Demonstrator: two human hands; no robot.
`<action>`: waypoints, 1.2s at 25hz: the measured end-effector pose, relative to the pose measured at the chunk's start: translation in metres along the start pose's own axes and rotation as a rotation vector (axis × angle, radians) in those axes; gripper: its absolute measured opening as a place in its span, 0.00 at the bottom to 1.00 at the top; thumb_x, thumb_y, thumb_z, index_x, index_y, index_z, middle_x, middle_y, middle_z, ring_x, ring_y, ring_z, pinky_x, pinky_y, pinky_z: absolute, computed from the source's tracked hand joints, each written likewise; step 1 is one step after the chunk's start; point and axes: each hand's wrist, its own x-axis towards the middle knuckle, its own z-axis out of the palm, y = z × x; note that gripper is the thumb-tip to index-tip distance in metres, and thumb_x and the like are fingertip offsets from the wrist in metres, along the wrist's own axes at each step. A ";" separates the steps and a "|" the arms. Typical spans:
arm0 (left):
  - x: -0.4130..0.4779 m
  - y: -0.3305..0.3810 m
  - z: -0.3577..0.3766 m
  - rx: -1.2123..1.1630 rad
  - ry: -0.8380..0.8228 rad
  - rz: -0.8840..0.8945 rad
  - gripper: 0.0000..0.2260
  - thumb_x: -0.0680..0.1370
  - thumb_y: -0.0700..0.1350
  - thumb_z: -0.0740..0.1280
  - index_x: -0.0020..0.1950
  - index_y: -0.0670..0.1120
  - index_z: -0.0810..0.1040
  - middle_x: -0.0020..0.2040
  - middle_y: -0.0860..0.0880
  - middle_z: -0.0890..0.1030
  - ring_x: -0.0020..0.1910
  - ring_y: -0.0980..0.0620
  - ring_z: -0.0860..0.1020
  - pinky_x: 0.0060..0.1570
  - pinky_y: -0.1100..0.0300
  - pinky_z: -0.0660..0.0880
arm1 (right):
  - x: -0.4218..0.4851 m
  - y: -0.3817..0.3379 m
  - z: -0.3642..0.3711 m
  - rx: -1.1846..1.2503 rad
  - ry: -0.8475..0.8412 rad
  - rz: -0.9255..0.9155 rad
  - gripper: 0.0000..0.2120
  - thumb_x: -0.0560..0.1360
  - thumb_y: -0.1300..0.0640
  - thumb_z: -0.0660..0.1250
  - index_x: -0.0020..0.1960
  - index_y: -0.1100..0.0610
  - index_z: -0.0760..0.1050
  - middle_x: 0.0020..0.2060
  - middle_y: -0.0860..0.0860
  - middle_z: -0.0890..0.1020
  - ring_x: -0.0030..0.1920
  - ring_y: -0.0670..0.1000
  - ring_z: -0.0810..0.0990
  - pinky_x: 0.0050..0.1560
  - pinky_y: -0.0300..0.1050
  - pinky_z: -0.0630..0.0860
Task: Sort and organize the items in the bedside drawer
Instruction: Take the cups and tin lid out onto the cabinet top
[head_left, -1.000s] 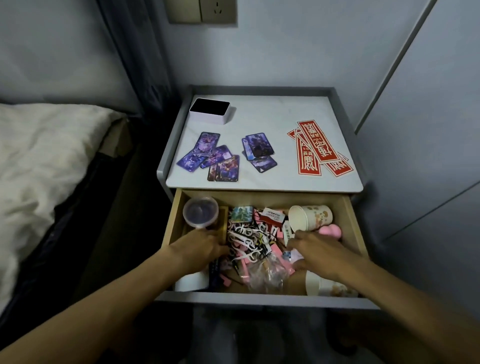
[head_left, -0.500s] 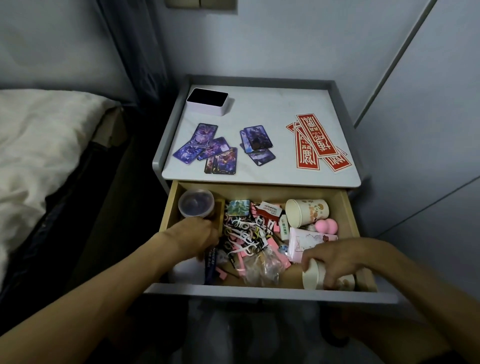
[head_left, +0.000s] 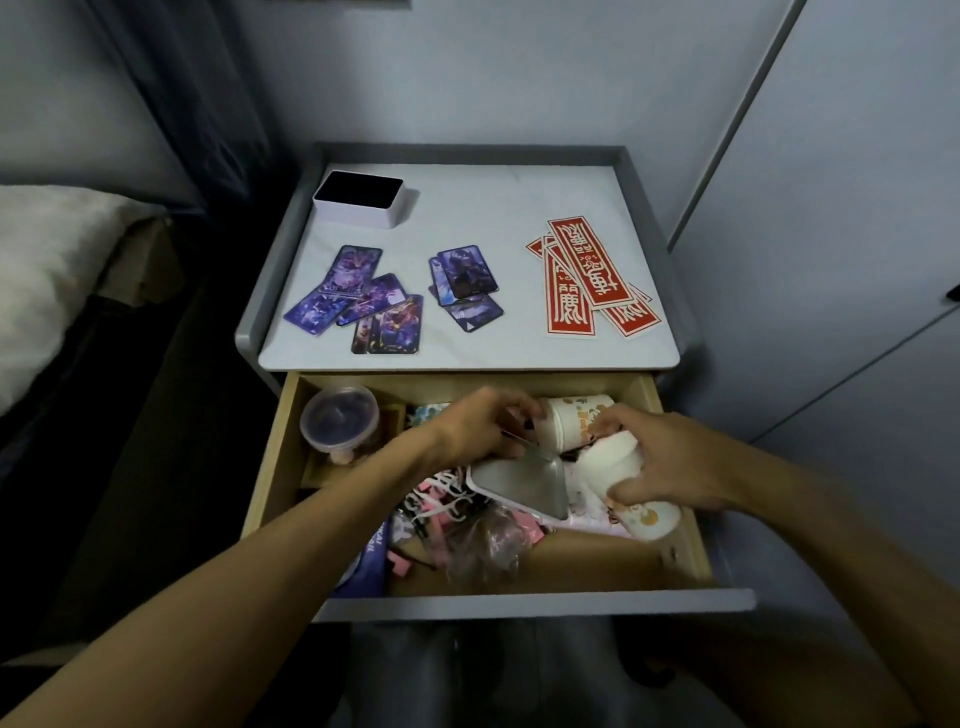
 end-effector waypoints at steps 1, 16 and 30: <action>0.007 0.004 0.004 -0.040 -0.036 0.015 0.21 0.73 0.29 0.70 0.63 0.45 0.78 0.58 0.48 0.80 0.58 0.53 0.76 0.54 0.67 0.73 | 0.001 0.002 -0.002 0.009 0.036 0.010 0.34 0.67 0.48 0.77 0.67 0.43 0.62 0.60 0.45 0.75 0.55 0.48 0.79 0.55 0.44 0.79; -0.038 0.012 -0.026 -0.151 0.090 -0.074 0.20 0.74 0.30 0.69 0.62 0.46 0.81 0.61 0.52 0.80 0.57 0.53 0.78 0.54 0.66 0.77 | 0.009 -0.019 0.002 -0.074 0.163 -0.046 0.36 0.67 0.42 0.76 0.70 0.40 0.65 0.64 0.43 0.69 0.63 0.49 0.72 0.61 0.50 0.75; -0.037 0.067 -0.144 -0.314 0.664 0.108 0.19 0.73 0.30 0.70 0.58 0.49 0.83 0.57 0.46 0.82 0.51 0.47 0.82 0.53 0.50 0.80 | 0.035 -0.083 -0.112 0.164 0.578 -0.107 0.45 0.65 0.44 0.78 0.74 0.43 0.56 0.70 0.47 0.70 0.61 0.51 0.75 0.58 0.51 0.77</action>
